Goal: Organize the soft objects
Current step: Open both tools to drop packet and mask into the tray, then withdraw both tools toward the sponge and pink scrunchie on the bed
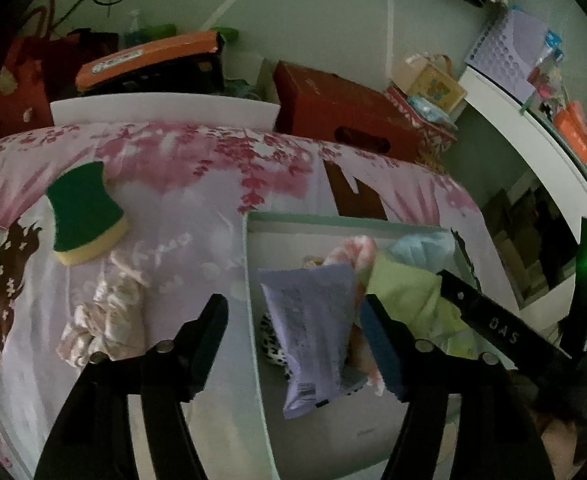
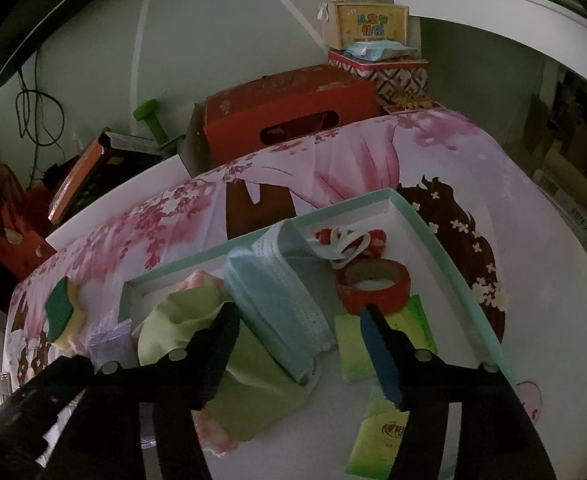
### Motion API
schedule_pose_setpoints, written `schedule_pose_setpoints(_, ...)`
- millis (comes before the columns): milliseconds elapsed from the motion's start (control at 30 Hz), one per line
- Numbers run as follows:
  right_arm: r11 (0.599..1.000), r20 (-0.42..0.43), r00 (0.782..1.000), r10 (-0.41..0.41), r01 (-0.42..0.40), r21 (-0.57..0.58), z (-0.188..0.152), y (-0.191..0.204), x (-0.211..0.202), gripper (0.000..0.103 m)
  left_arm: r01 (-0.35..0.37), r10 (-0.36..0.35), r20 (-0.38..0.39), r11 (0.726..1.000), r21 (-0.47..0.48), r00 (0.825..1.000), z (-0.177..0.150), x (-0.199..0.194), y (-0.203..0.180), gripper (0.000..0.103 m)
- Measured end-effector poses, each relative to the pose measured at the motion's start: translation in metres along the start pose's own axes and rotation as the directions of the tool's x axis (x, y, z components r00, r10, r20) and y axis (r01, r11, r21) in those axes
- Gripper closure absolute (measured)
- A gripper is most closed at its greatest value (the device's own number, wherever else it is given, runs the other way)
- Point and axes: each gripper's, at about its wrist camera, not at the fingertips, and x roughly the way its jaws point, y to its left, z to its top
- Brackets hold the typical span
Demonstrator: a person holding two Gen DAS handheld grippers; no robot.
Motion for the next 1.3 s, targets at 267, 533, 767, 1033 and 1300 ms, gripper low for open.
schedule_pose_setpoints(267,1.000,-0.004,1.000,-0.009,0.009,0.007,0.000,-0.001,0.003,0.000,-0.114,0.114,0.000,0.993,-0.045,0.994,0.004,0.004,0.019,0.014)
schedule_pose_setpoints(533,1.000,-0.001,1.000,-0.011,0.011,0.024,0.001,-0.006,0.002,0.000,-0.213,0.214,0.003,0.974,-0.079,0.977,0.003,0.008,0.036,0.004)
schedule_pose_setpoints(767,1.000,0.003,1.000,-0.015,0.015,0.027,0.001,-0.006,0.002,0.000,-0.242,0.243,-0.006,0.967,-0.078,0.970,0.003,0.011,0.039,0.004)
schedule_pose_setpoints(1033,1.000,0.029,0.999,0.020,-0.020,0.004,0.002,0.010,-0.007,0.000,-0.303,0.303,-0.004,0.949,-0.087,0.953,0.003,0.007,0.050,0.004)
schedule_pose_setpoints(1300,0.992,0.056,0.992,0.111,-0.107,-0.071,-0.002,0.047,-0.019,0.000,-0.384,0.391,0.019,0.910,-0.159,0.920,0.002,-0.015,0.083,0.004)
